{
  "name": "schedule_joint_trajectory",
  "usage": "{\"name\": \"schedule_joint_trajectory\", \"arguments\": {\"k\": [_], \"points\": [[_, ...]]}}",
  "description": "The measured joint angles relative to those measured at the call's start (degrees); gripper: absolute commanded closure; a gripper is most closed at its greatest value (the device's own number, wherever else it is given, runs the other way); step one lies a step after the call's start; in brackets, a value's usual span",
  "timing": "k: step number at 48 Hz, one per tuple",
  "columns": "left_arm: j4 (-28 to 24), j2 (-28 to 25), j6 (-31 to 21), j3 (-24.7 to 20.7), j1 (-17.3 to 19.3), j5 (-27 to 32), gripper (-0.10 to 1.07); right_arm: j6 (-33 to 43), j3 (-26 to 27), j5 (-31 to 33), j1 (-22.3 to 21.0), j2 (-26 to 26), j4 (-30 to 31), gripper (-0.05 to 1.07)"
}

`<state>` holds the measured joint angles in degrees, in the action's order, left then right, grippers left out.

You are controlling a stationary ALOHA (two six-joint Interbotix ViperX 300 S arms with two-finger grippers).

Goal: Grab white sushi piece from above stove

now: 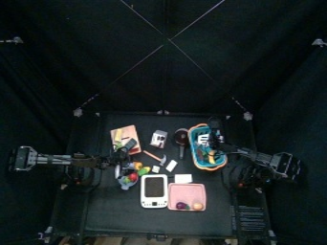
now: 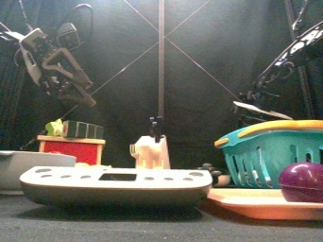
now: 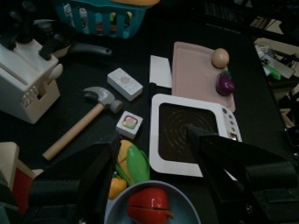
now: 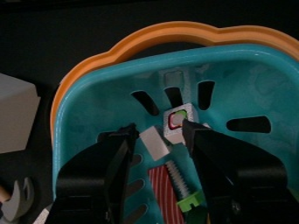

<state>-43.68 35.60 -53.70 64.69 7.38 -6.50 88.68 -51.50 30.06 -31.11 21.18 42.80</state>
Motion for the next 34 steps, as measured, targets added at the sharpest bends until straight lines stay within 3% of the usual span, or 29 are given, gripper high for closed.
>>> {"name": "schedule_joint_trajectory", "arguments": {"k": [6, 11, 15, 23, 26, 34], "points": [[3.96, 0.00, -0.62, -0.18, -0.18, 1.49, 0.04, 0.00, 0.00, 0.00, 1.67, 0.70, 0.44, 0.20], [8.35, 0.00, -0.18, -1.32, -0.35, 6.06, 0.04, 0.00, 0.00, 0.00, 3.08, 1.93, 1.23, 0.20], [10.81, -0.09, -0.18, -3.78, -0.70, 12.66, 0.03, 0.00, 0.00, 0.09, 4.13, 2.20, 2.11, 0.20], [12.39, -0.97, -0.53, -11.95, -3.60, 33.05, 0.03, 0.00, 0.00, 0.09, 5.19, 2.29, 4.75, 0.20], [12.48, -1.93, -0.79, -14.94, -5.19, 37.44, 0.03, 0.00, 0.00, 0.09, 5.54, 2.46, 5.98, 0.20], [13.27, -6.33, -1.05, -19.34, -6.94, 37.79, 0.04, 0.35, 0.00, -0.09, 7.47, 3.60, 9.67, 0.20]]}}
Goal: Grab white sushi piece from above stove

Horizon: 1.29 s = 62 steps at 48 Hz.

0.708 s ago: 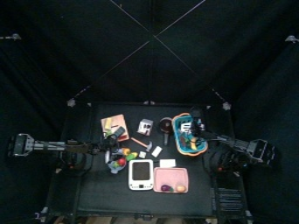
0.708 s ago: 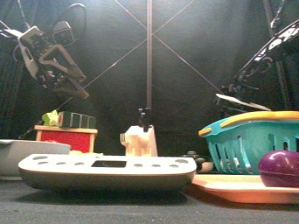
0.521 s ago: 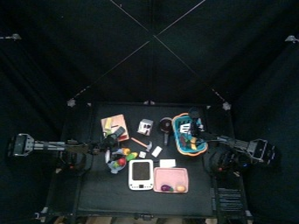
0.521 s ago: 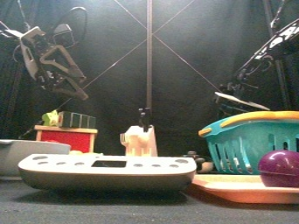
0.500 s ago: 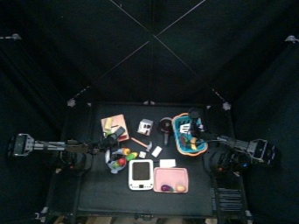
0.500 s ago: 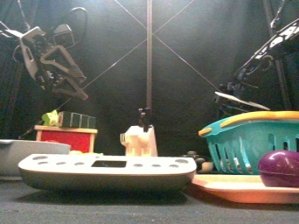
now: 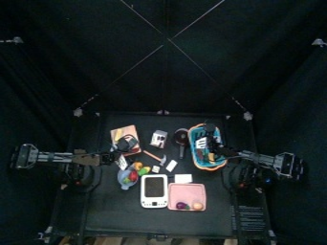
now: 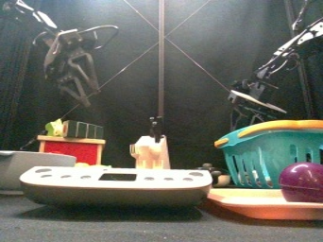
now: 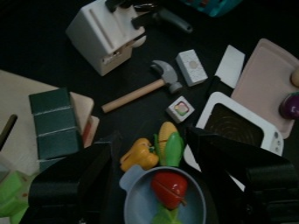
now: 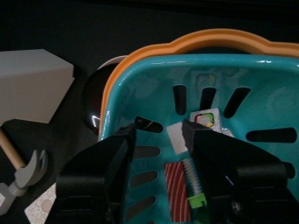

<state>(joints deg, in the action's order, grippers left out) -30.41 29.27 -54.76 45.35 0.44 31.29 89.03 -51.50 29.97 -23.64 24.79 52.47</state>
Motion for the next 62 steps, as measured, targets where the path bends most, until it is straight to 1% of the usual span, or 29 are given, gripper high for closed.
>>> {"name": "schedule_joint_trajectory", "arguments": {"k": [8, 11, 16, 24, 30, 35, 44, 54, 62], "points": [[0.35, -7.21, 0.00, -2.20, 0.00, -4.31, 0.04, -0.18, -0.88, 0.00, 2.99, 2.11, 4.31, 0.20], [0.44, -9.93, 0.00, -3.43, 0.09, -5.01, 0.03, 0.00, -1.41, 0.00, 4.39, 3.87, 6.33, 0.20], [0.62, -13.97, 0.00, -5.19, 0.35, -4.22, 0.03, 0.18, -2.02, -0.09, 6.15, 6.33, 8.00, 0.20], [0.88, -21.09, 0.00, -8.09, 0.70, -1.67, 0.03, 0.44, -3.34, -0.53, 10.55, 9.32, 9.67, 0.20], [1.14, -25.58, -0.09, -10.72, 0.70, -0.97, 0.03, 1.23, -4.04, -0.62, 13.01, 9.76, 10.55, 0.20], [2.64, -28.83, -0.09, -13.01, 0.70, -0.88, 0.03, 2.29, -4.48, -0.88, 14.59, 9.40, 11.25, 0.20], [5.45, -33.13, 0.00, -15.47, 0.70, -0.79, 0.02, 2.64, -4.48, -2.11, 15.56, 7.38, 13.18, 0.20], [9.32, -34.98, -0.09, -16.08, 0.88, -0.79, 0.02, 2.64, -4.57, -2.99, 16.08, 6.42, 14.77, 0.20], [10.28, -36.21, 0.00, -17.05, 0.97, -0.79, 0.02, 2.64, -4.48, -3.08, 16.08, 6.42, 14.85, 0.20]]}}
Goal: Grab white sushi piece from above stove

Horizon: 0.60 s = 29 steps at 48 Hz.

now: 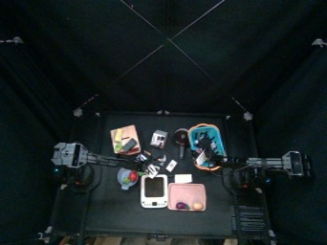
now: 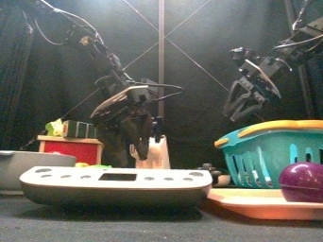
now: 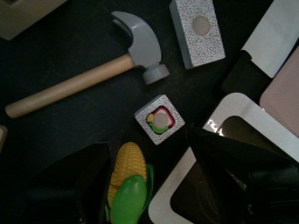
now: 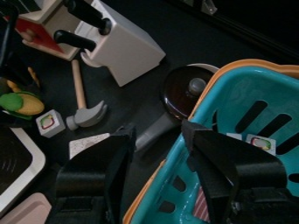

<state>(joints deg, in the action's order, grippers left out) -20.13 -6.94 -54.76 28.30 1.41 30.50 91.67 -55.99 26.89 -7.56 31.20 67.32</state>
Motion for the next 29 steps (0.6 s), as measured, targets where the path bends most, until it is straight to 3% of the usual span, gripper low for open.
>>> {"name": "schedule_joint_trajectory", "arguments": {"k": [29], "points": [[1.49, -5.54, 0.26, -3.96, 2.02, 0.35, 0.02, 0.00, 0.00, 0.00, 0.09, 0.00, 0.44, 0.20]]}}
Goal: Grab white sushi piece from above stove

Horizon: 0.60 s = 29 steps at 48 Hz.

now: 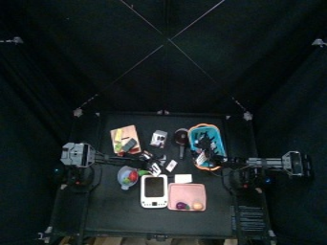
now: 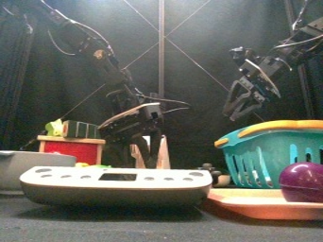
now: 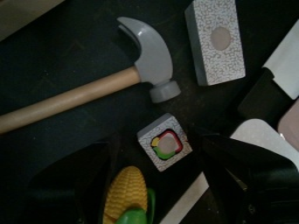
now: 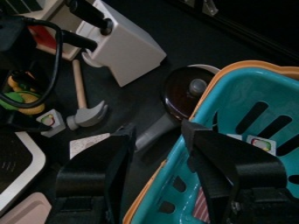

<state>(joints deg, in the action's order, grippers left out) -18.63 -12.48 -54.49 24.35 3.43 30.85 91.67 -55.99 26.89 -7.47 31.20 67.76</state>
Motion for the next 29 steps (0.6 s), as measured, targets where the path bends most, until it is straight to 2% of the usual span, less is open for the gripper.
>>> {"name": "schedule_joint_trajectory", "arguments": {"k": [29], "points": [[0.97, -2.64, 0.00, 0.00, 0.09, 0.00, 0.04, 0.00, 0.00, -0.09, 0.00, 0.00, 0.00, 0.20]]}}
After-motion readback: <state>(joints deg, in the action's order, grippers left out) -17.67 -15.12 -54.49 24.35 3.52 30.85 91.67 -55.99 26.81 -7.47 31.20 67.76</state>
